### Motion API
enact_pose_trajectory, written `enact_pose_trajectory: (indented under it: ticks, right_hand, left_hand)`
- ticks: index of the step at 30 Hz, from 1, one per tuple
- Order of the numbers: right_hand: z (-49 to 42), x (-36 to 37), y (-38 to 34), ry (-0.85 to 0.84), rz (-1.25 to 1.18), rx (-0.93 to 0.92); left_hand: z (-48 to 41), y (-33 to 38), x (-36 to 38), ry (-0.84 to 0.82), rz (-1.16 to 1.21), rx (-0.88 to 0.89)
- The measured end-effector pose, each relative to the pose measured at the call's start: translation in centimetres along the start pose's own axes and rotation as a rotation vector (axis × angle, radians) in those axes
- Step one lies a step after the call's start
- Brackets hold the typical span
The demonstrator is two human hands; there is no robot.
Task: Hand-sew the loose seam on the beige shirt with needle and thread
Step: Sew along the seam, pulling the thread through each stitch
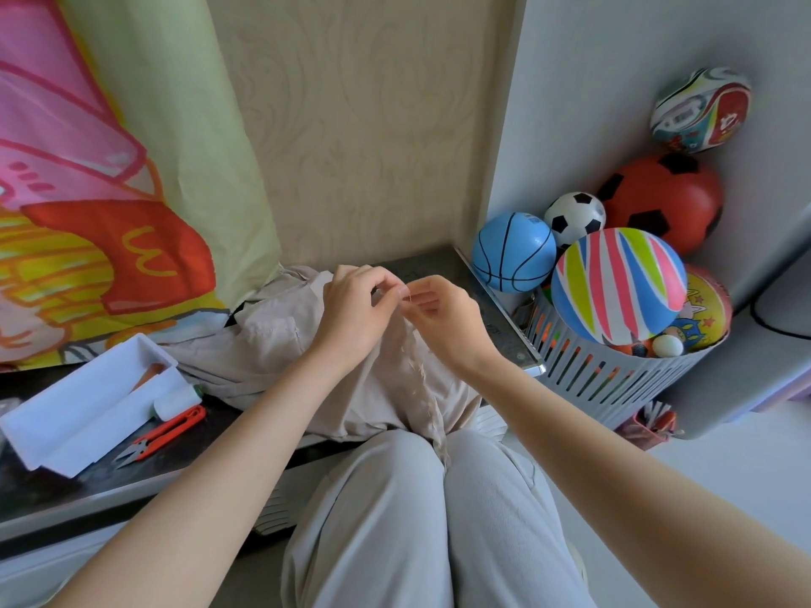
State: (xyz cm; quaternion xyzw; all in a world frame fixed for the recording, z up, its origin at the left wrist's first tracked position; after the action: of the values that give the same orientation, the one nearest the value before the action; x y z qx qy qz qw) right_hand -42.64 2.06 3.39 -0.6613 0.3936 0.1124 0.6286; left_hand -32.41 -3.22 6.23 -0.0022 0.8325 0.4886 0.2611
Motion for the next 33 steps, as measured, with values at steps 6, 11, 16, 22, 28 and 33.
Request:
enact_pose_trajectory:
  ticks: [6,11,16,22,28,33]
  right_hand:
    - [-0.6,-1.0,2.3,0.046,-0.043,0.084]
    - [-0.7,-2.0,5.2,0.070,-0.090,0.189]
    - [-0.6,-1.5,8.1,0.028,-0.044,0.299]
    - [-0.1,0.4,10.1,-0.052,-0.010,0.375]
    - [0.2,0.7,11.1,-0.072,0.016,0.415]
    - [0.4,1.2,11.8,-0.086,0.076,0.423]
  left_hand:
    - [-0.1,-0.1,1.0,-0.099,0.001,0.007]
    - [0.6,-0.8,1.7,-0.171,-0.025,0.021]
    - [1.0,-0.3,2.0,-0.204,0.132,0.008]
    - [1.9,-0.3,2.7,-0.265,0.558,-0.226]
    - [3.4,-2.0,2.3,-0.241,0.756,-0.353]
    - [5.2,-5.3,1.3,-0.197,0.702,-0.489]
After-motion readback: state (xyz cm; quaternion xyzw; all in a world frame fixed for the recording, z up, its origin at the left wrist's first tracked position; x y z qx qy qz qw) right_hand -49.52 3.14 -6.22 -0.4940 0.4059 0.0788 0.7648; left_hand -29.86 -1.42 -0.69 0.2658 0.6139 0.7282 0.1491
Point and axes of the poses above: each hand's wrist, its own z-axis away from the middle knuckle, its own x-axis out of the palm, y = z × x, the point moved 10 cm from there along -z, towards the middle knuckle, and after that the axes turned 15 degrees about z, right-handed, at the moved point
